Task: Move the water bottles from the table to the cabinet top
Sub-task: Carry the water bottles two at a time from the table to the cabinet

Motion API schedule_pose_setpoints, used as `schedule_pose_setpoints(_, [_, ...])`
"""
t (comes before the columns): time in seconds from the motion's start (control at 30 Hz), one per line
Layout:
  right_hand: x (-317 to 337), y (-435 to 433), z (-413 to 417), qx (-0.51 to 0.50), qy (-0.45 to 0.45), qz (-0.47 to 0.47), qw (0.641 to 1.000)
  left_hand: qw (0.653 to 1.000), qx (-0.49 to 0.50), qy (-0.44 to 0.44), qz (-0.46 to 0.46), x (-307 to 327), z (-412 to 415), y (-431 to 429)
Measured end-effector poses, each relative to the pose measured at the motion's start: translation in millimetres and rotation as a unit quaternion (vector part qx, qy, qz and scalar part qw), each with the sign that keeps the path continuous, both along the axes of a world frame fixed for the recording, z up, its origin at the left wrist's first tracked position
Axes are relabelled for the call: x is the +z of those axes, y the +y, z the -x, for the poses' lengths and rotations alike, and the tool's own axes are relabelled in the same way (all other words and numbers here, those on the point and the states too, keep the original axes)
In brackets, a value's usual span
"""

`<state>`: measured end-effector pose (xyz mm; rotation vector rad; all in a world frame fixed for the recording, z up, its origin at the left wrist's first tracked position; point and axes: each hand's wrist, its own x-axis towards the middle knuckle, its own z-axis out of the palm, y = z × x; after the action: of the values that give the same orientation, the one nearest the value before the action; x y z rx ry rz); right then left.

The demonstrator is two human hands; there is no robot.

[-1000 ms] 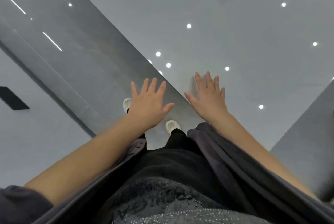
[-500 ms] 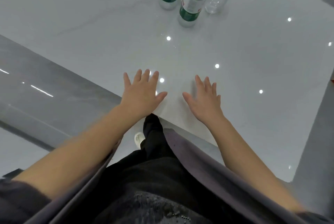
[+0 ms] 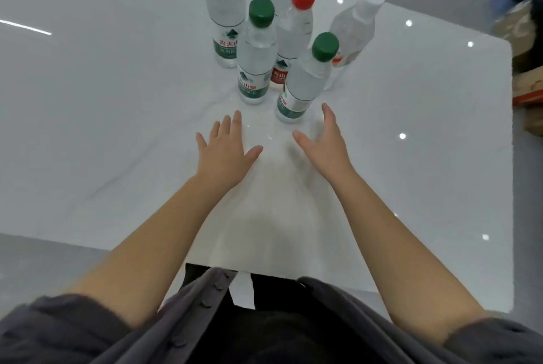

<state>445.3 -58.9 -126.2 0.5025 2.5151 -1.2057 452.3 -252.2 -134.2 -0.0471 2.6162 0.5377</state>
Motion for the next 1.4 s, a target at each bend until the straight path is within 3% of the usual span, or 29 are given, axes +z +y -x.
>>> schedule_pose_setpoints(0.27, [-21,-30,33,-0.136,0.082,0.107,0.982,0.965,0.067,0.099,-0.234,-12,81,-12])
schedule_pose_setpoints(0.43, [-42,-38,50,-0.198,0.100,0.113,0.968,0.943,0.067,0.113,-0.306,-19,109,-9])
schedule_pose_setpoints(0.93, [-46,-63,-60,-0.255,0.052,0.101,0.960,0.955,0.017,0.034,-0.295,-29,25,-65])
schedule_pose_setpoints(1.23, [-53,-73,-62,-0.285,0.069,0.106,0.950,0.957,-0.036,-0.008,-0.289,-39,37,-65])
schedule_pose_setpoints(1.4, [-45,-83,-98,-0.337,0.091,0.131,0.928,0.952,-0.044,-0.031,-0.302,-32,12,-61])
